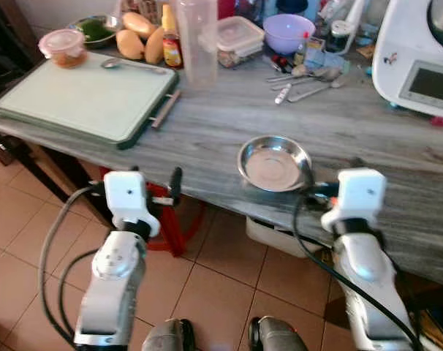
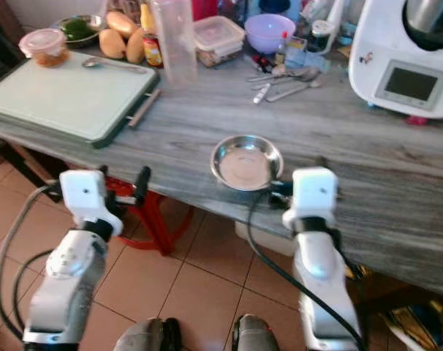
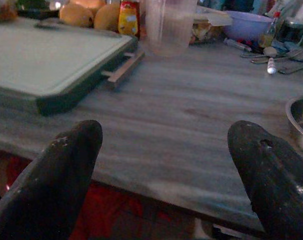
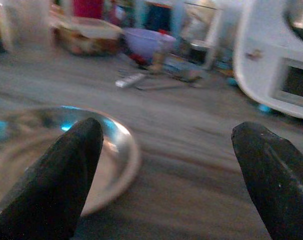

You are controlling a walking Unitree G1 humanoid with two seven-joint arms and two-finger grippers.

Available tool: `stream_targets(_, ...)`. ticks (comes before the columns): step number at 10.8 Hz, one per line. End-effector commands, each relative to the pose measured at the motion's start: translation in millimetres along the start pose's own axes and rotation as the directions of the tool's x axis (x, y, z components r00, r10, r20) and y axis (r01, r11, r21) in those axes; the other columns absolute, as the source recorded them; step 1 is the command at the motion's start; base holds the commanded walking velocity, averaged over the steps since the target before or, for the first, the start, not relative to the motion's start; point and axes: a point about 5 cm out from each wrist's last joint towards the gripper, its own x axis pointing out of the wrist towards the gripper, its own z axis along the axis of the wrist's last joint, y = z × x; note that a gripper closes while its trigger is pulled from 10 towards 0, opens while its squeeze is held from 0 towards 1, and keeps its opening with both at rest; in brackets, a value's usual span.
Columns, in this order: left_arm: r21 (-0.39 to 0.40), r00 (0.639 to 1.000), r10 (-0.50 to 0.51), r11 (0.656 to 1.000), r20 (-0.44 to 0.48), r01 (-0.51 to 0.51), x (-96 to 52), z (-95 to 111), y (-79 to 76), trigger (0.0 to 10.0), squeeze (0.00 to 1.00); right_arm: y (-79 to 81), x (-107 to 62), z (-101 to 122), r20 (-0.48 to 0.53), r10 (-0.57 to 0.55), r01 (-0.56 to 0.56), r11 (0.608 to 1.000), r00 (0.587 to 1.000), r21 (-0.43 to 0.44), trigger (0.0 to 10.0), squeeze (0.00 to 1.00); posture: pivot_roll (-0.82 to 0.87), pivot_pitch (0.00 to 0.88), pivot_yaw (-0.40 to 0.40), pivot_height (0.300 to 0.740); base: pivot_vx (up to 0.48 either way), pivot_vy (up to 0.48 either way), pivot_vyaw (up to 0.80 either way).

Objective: Setting the table

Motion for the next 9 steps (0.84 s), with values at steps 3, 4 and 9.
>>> stream_targets(3, 0.008, 0.999, 0.024, 1.0, -0.03, -0.024, -1.8, -9, 5.7, 10.0, 0.0, -11.5, 3.3, -14, -0.054, -0.084, 0.079, 0.994, 0.995, -0.078, 10.0, 0.0, -0.07, 0.041, 0.018, 0.74, 0.0, 0.0, 0.0)
stream_targets(4, 0.013, 0.999, 0.035, 0.999, -0.021, -0.034, -2.0, -8, 6.6, 10.0, 0.0, -13.3, 2.7, -15, -0.058, -0.083, 0.078, 0.994, 0.995, -0.079, 10.0, 0.0, -0.06, 0.028, 0.016, 0.74, 0.0, 0.0, 0.0)
stream_targets(9, 0.071, 0.993, 0.11, 0.992, -0.037, -0.107, -19.5, -16, 28.3, 10.0, 0.0, -25.6, -10.3, -29, -0.071, -0.079, 0.072, 0.992, 0.994, -0.106, 10.0, 0.0, -0.04, 0.0, -0.005, 0.74, 0.0, 0.0, 0.0)
